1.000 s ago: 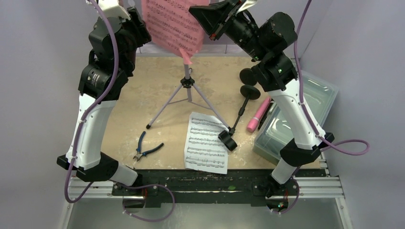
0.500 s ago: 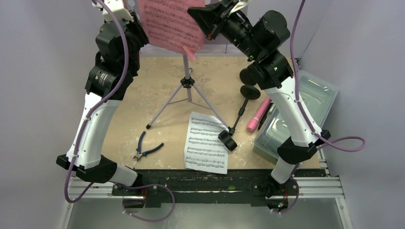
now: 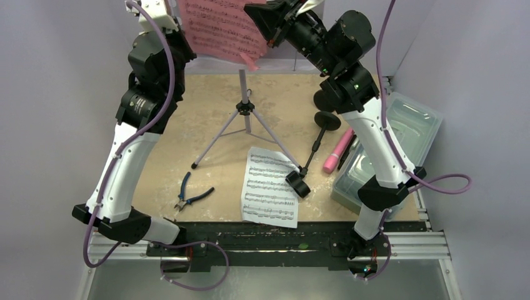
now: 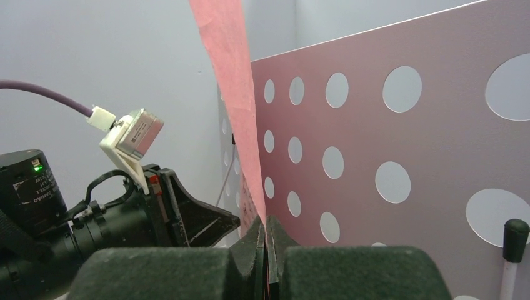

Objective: Set up the instrument practice props

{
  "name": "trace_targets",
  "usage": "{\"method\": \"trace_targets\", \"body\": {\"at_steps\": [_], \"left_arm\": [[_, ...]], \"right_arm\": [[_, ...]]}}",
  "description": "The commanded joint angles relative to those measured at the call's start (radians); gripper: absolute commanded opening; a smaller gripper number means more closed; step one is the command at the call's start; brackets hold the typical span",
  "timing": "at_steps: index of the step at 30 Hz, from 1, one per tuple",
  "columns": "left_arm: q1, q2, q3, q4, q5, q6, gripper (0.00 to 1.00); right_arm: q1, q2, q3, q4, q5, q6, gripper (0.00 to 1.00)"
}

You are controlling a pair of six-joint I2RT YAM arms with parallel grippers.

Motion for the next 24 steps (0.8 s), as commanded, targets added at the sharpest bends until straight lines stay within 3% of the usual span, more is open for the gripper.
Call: {"method": "trace_targets", "body": {"at_steps": [1,7,15,24], "left_arm": [[0.011,-0.016,-0.01,0.056,-0.005,0.03,0.22],[0.015,-0.024,-0.046,0.099,-0.008,0.055,0.14],[0.015,-0.13,-0.24,0.31,0.028,0.105,0.0],[0.015,-0.221,-0.424,0.561,0.042,0.185,0.0]], "right_arm": [[0.002,0.001,0.032,0.028,0.011,-0.029,0.0],[0.002,0.008,0.036,0.033,0.04,-0.039,0.0],[0.002,0.007,0.036,0.034,0.128,-0.036,0.0],[0.009,0.017,0.045,0.058,0.145,-0.029,0.0]]}}
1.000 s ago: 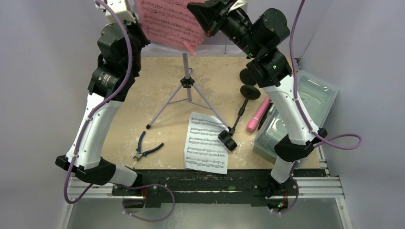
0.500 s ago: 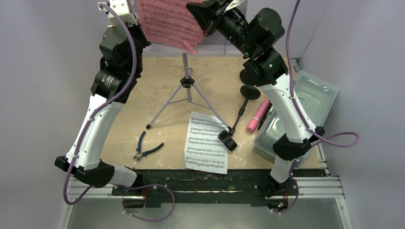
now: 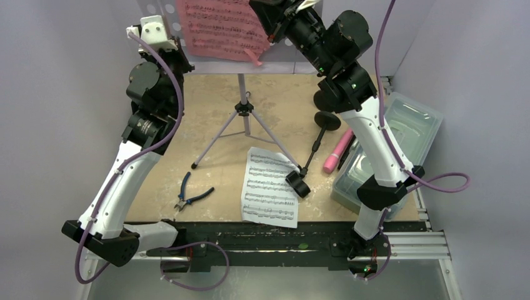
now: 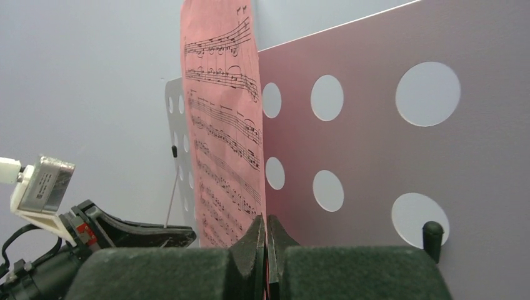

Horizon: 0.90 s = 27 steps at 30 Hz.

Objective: Set up the instrument practice props

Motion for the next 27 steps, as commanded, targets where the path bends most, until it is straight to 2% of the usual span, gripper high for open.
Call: {"method": "trace_targets", "body": {"at_steps": [1,17,27], "left_arm": [[0.01,-0.051,-0.068,0.186,-0.002,0.059,0.0],[0.01,-0.107,-0.26,0.462,0.082,0.112,0.0],[0.012,-0.125,-0.308,0.529,0.123,0.146,0.0]], "right_arm": [[0.011,0.006,0.046,0.052,0.033,-0.008,0.0],[0.025,0.067,0.076,0.086,0.061,-0.026,0.0],[0.027,0.098,0.082,0.135,0.034,-0.018,0.0]]}}
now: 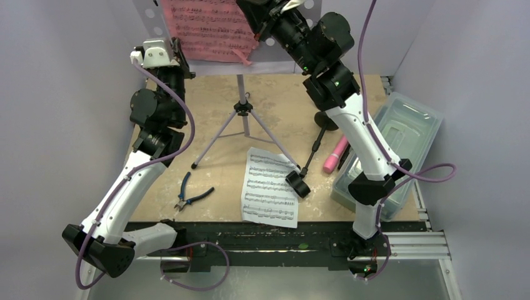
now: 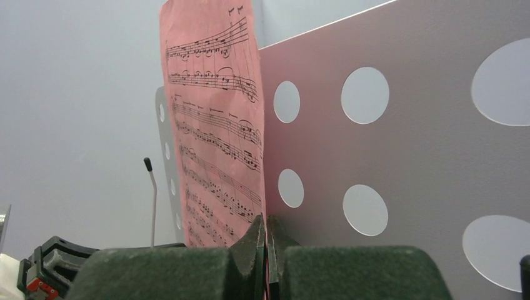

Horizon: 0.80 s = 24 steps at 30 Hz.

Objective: Set up the instrument practice props

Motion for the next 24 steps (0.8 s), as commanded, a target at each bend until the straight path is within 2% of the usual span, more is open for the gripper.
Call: {"method": "trace_targets", "body": {"at_steps": [1,11,24], "left_arm": [[0.005,-0.031,-0.012,0.085,0.031,0.02,0.0],[0.005,-0.025,-0.009,0.067,0.068,0.026,0.0],[0.005,-0.029,-0.007,0.047,0.08,0.033,0.0]], "right_arm": [[-0.003,0.015,0.034,0.075,-0.007,-0.011,0.0],[0.001,0.074,0.039,0.138,-0.216,-0.112,0.0],[0.005,0.106,0.065,0.149,-0.297,-0.225,0.0]]}}
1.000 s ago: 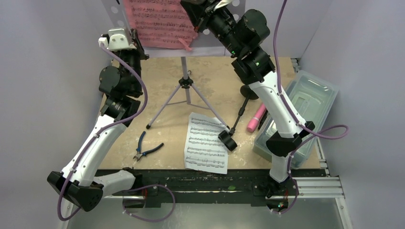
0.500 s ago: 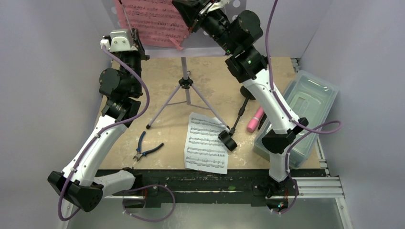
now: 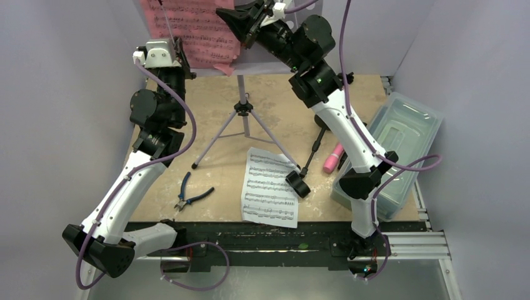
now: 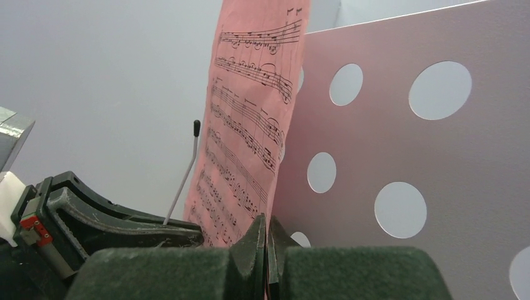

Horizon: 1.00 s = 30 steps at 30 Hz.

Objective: Set up the instrument practice props

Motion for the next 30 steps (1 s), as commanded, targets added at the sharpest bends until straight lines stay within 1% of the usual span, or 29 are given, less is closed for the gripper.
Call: {"method": "trace_targets", "body": {"at_steps": [1,6,13,17,18,20,22,23,25,26,30], "left_arm": [[0.003,-0.027,0.004,0.031,0.03,0.0,0.0],[0.003,-0.03,0.007,0.023,0.034,-0.005,0.0],[0.003,-0.039,0.007,0.008,0.046,-0.014,0.0],[0.003,-0.043,0.0,0.005,0.047,-0.019,0.0],[0.003,-0.041,-0.001,0.006,0.048,-0.021,0.0],[0.003,-0.035,0.0,0.006,0.049,-0.023,0.0],[0.003,-0.029,0.0,0.006,0.047,-0.029,0.0],[0.004,-0.027,-0.001,0.006,0.045,-0.032,0.0],[0.003,-0.022,0.001,0.003,0.036,-0.047,0.01],[0.003,-0.02,0.002,0.0,0.027,-0.057,0.05],[0.003,-0.022,0.002,-0.025,-0.006,-0.098,0.19]], "right_arm": [[0.001,0.011,0.046,0.038,-0.057,-0.057,0.0],[0.004,0.038,0.091,0.034,-0.085,-0.078,0.0],[0.011,0.054,0.113,0.038,-0.116,-0.108,0.0],[0.019,0.055,0.109,0.042,-0.091,-0.123,0.05],[0.021,0.055,0.109,0.042,-0.083,-0.126,0.07],[0.023,0.056,0.109,0.046,-0.058,-0.129,0.15],[0.025,0.057,0.108,0.047,-0.028,-0.13,0.17],[0.027,0.057,0.105,0.047,-0.012,-0.129,0.21],[0.029,0.049,0.097,0.044,0.009,-0.131,0.34],[0.03,0.042,0.09,0.044,0.023,-0.131,0.39],[0.037,0.012,0.067,0.036,0.079,-0.124,0.43]]}}
